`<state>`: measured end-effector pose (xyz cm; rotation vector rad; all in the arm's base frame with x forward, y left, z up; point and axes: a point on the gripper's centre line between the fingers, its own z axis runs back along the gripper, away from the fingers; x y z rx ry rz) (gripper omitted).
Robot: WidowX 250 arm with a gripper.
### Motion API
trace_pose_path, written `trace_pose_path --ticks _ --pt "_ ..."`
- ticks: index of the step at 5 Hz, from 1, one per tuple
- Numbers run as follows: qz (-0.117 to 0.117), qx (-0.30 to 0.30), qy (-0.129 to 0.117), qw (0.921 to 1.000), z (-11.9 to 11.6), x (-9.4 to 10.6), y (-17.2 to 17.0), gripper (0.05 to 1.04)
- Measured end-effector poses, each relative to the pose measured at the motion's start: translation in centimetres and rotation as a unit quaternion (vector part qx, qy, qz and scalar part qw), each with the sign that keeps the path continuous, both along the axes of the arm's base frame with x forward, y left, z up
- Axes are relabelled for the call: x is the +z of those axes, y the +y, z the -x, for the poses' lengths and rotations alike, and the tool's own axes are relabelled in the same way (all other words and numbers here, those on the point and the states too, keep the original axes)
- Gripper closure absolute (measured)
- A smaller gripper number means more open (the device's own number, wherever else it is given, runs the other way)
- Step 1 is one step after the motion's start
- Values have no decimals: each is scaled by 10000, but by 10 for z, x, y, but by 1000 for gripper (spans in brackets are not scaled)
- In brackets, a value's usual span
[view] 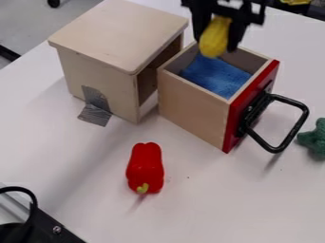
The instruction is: Put the yellow corn on the drawer.
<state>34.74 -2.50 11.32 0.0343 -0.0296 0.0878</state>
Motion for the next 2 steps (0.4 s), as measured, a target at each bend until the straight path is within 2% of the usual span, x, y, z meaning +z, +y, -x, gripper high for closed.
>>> trace_pose_path --ticks 2 --pt "-119 32 336 9994 7 -29 -2 441"
